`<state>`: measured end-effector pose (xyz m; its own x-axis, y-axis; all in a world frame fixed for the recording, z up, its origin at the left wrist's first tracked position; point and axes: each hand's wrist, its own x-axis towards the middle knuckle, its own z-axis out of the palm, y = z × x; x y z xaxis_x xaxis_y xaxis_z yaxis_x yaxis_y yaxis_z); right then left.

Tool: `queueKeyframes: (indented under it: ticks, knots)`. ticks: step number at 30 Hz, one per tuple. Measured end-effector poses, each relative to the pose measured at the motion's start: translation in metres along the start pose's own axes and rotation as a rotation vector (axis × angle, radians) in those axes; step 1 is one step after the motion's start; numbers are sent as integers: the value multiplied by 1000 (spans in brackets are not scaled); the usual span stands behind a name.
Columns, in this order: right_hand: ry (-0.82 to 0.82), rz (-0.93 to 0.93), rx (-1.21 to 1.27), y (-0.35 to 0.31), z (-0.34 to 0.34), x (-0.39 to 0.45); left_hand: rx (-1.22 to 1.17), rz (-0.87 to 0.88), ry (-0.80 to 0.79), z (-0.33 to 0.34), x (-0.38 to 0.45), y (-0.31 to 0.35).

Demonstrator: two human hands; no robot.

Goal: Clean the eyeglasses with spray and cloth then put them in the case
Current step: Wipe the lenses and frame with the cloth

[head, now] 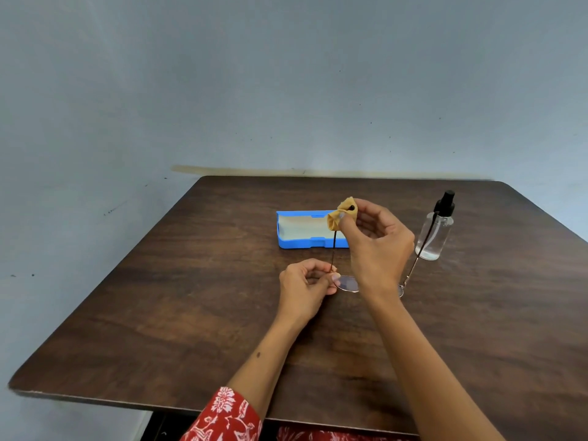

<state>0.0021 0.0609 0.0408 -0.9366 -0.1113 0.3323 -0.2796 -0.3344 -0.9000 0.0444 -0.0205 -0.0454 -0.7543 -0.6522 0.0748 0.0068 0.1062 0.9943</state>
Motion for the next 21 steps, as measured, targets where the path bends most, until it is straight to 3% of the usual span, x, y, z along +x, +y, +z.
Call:
queueKeyframes:
  ticks: [9,12,15,18,21]
  knots:
    - [-89,-131,-26,-38,-22,17,-11,-12,43,0,1,-1]
    - [-284,-1,-330,-39,-66,32,-49,-18,67,-1,1,0]
    - [-306,175,-601,-22,-111,37,-59,-26,81,0,1,0]
    - [-268,284,-618,-5,-128,37,-70,-11,66,2,0,1]
    - [-291,373,-471,9,-127,39,-65,-17,45,4,-1,4]
